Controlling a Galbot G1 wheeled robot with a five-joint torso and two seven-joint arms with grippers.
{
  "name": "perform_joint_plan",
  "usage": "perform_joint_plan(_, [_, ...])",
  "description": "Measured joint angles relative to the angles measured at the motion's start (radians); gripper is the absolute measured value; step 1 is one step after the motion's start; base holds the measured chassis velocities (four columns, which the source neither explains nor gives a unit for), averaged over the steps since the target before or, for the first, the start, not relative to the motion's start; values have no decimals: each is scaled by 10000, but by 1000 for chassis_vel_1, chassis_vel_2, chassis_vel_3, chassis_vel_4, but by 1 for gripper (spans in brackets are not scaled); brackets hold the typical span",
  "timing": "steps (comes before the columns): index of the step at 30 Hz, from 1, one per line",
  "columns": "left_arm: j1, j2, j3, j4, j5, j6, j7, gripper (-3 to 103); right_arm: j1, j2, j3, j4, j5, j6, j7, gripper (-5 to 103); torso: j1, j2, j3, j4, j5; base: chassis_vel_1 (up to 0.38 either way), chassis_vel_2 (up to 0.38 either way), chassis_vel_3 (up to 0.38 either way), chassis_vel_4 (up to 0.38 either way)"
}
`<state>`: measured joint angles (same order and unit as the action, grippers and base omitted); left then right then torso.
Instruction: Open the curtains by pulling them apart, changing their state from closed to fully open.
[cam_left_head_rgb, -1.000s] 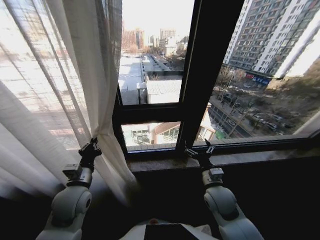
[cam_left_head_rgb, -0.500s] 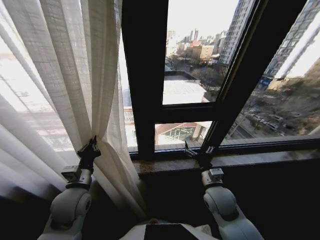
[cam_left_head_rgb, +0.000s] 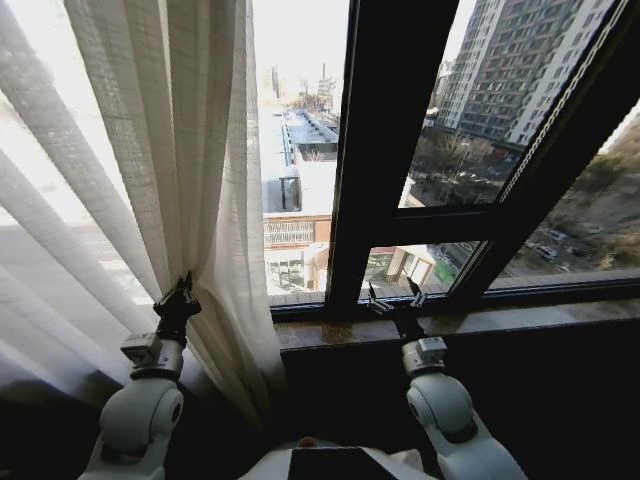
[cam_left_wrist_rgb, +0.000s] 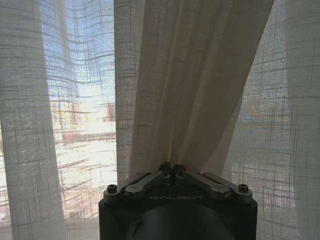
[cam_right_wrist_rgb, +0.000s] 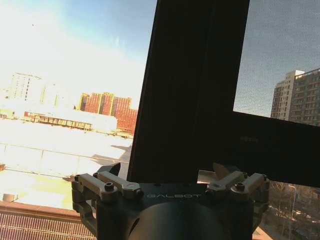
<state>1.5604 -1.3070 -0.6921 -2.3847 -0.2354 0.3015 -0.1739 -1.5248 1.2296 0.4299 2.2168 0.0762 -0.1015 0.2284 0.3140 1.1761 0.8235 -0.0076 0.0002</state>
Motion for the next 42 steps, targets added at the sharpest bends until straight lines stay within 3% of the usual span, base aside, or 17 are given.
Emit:
perform_joint_plan(24, [-3, -269, -6, 57, 45, -195, -35, 0, -6, 59, -232, 7, 264, 200, -25, 100, 1, 0, 0, 3, -3, 341, 330, -341, -322])
perform_joint_plan(34, [-39, -356, 35, 104, 60, -195, -46, 0, 84, 33, -245, -79, 713, 200, -148, 100, 1, -2, 1, -2, 10, 41, 42, -27, -60])
perform_joint_plan(42, [-84, -411, -200, 158, -10, -202, -45, 0, 112, 107, -297, -174, 639, 201, -159, 100, -1, 0, 0, 0, -5, -18, -22, 19, 17])
